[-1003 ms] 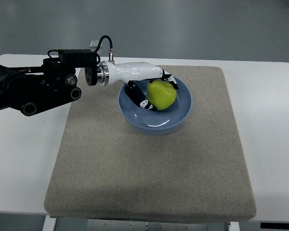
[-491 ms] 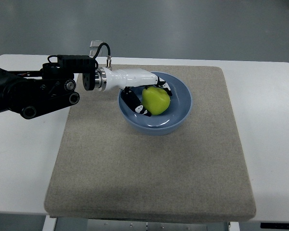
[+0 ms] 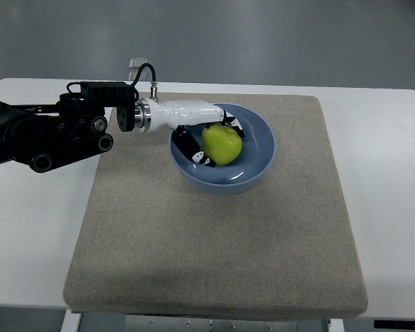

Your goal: Place pear in bowl with left hand

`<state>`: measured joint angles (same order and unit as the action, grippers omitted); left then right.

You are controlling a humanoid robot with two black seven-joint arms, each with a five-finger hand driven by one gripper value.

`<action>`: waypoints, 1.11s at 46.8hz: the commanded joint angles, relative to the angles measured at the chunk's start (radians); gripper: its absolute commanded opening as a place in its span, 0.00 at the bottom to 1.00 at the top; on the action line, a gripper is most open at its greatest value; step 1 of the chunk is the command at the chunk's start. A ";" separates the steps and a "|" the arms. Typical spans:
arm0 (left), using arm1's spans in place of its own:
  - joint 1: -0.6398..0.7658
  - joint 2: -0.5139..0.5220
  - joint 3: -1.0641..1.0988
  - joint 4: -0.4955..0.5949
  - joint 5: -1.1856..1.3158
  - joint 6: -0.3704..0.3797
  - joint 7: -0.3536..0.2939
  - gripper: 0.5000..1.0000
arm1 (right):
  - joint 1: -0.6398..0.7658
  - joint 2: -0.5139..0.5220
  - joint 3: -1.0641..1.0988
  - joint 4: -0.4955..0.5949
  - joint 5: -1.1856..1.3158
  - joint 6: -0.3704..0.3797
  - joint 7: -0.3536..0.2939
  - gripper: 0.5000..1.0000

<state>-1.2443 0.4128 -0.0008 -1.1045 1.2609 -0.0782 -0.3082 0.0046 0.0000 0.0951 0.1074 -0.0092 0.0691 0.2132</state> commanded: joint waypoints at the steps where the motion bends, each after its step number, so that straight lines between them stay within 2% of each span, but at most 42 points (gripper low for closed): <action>1: 0.000 0.001 -0.001 -0.001 -0.005 -0.002 0.000 0.68 | 0.000 0.000 0.000 0.000 0.000 0.000 0.000 0.85; 14: 0.000 0.001 -0.002 -0.005 -0.009 -0.002 0.000 0.70 | 0.000 0.000 0.000 0.000 0.000 0.000 0.000 0.85; 17: 0.000 0.001 -0.002 -0.005 -0.011 -0.002 0.000 0.77 | 0.000 0.000 0.000 0.000 0.000 0.000 0.000 0.85; 20: 0.000 0.001 -0.005 -0.005 -0.012 -0.002 0.000 0.79 | 0.000 0.000 0.000 0.000 0.000 0.000 0.000 0.85; 37: 0.000 0.023 -0.109 0.000 -0.018 0.005 0.000 0.79 | 0.000 0.000 0.000 0.000 0.000 0.000 0.000 0.85; 52: 0.003 0.049 -0.225 0.143 -0.092 0.006 0.000 0.82 | 0.000 0.000 0.000 0.000 0.000 0.000 0.000 0.85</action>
<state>-1.2432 0.4541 -0.2131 -0.9995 1.2058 -0.0733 -0.3084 0.0047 0.0000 0.0951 0.1074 -0.0093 0.0690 0.2132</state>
